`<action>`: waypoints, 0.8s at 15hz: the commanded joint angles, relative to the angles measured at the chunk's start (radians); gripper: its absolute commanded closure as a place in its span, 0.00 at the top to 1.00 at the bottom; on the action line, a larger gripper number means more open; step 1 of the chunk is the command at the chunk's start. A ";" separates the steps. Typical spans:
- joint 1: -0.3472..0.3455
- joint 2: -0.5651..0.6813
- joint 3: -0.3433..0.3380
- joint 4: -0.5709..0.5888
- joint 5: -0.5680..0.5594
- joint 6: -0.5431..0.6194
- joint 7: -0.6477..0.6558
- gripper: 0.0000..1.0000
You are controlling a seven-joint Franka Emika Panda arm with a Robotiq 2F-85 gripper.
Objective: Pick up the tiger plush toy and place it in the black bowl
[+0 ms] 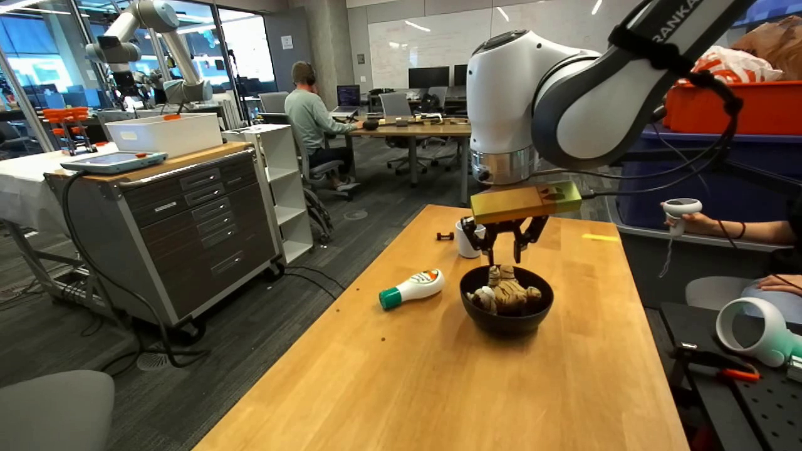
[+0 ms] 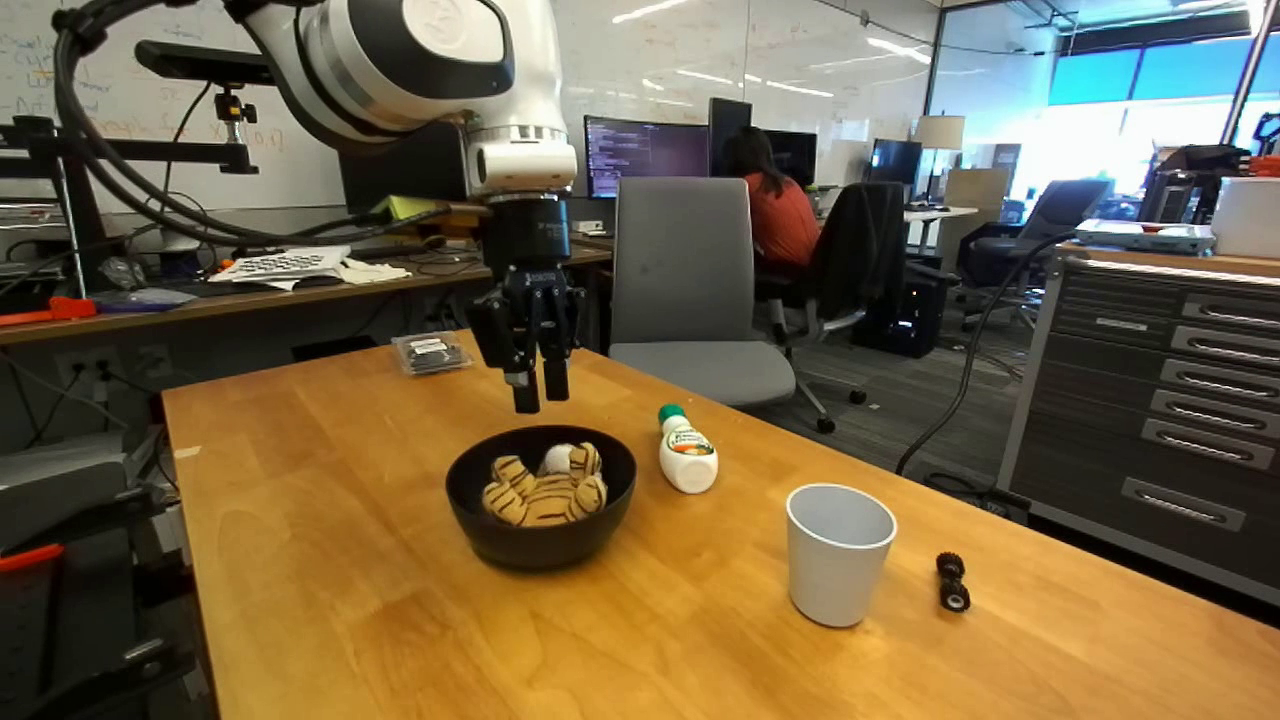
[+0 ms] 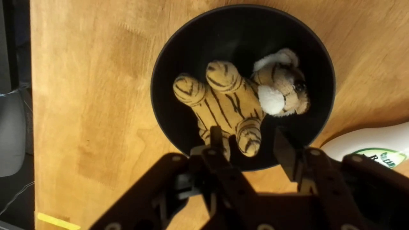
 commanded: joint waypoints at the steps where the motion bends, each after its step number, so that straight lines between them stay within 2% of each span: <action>1: 0.024 -0.005 -0.020 0.024 -0.007 -0.020 0.017 0.79; 3: 0.025 -0.028 -0.012 0.017 0.005 -0.021 -0.002 0.95; 4: 0.026 -0.045 -0.006 0.012 0.016 -0.025 -0.021 0.99; 8: 0.037 -0.141 0.031 -0.017 0.068 -0.039 -0.133 1.00; 12: 0.050 -0.245 0.084 -0.047 0.229 -0.127 -0.403 1.00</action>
